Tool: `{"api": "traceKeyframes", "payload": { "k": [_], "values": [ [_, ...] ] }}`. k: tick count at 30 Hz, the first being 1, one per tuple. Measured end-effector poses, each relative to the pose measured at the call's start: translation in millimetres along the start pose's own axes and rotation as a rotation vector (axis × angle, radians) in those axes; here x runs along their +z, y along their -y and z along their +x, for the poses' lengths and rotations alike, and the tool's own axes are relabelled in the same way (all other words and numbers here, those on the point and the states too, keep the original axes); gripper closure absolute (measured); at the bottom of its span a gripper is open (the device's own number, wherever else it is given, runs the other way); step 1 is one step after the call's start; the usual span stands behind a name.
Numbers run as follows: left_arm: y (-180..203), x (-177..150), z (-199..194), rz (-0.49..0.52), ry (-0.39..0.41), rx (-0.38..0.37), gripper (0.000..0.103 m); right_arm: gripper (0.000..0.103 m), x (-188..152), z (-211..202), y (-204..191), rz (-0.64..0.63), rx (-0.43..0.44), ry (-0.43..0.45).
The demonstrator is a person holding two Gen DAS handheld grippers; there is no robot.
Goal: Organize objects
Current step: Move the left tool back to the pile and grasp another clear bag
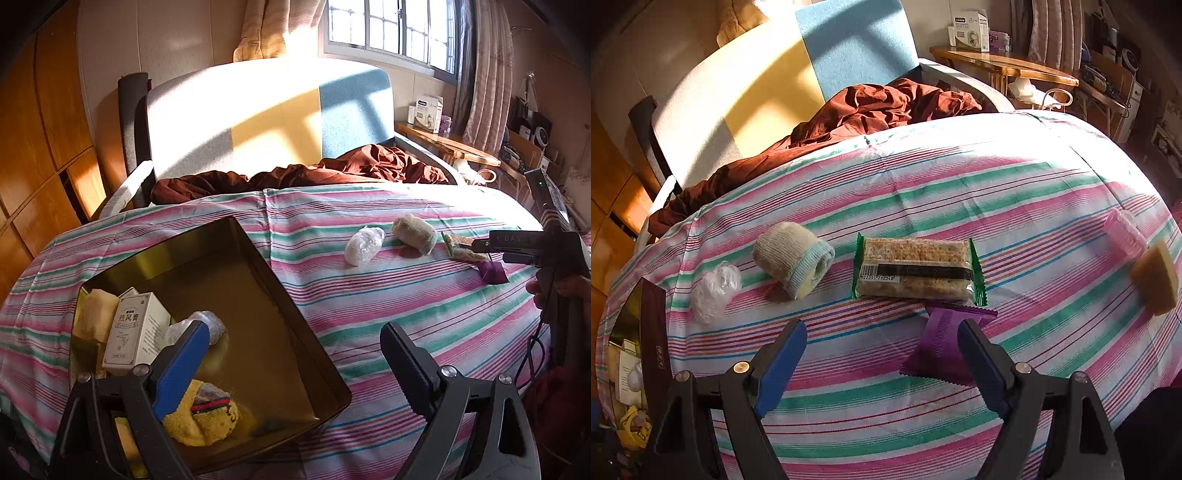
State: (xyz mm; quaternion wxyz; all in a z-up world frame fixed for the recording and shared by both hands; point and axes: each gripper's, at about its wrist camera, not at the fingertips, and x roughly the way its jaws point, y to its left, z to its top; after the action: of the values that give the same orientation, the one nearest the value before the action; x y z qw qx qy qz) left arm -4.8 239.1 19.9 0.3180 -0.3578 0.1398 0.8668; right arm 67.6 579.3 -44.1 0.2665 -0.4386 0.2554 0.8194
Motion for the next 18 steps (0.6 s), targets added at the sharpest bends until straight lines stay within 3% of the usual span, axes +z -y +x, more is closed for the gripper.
{"api": "traceKeyframes", "payload": {
  "k": [4, 10, 18],
  "values": [
    [24, 19, 17, 0.053, -0.019, -0.032, 0.009, 0.018, 2, -6, 14, 0.076, 0.005, 0.019],
    [52, 47, 61, 0.079, -0.080, -0.056, 0.009, 0.018, 8, -24, 60, 0.303, 0.064, 0.094],
    [78, 76, 134, 0.115, -0.134, -0.024, 0.009, 0.018, 5, -30, 95, 0.485, 0.136, 0.132]
  ]
}}
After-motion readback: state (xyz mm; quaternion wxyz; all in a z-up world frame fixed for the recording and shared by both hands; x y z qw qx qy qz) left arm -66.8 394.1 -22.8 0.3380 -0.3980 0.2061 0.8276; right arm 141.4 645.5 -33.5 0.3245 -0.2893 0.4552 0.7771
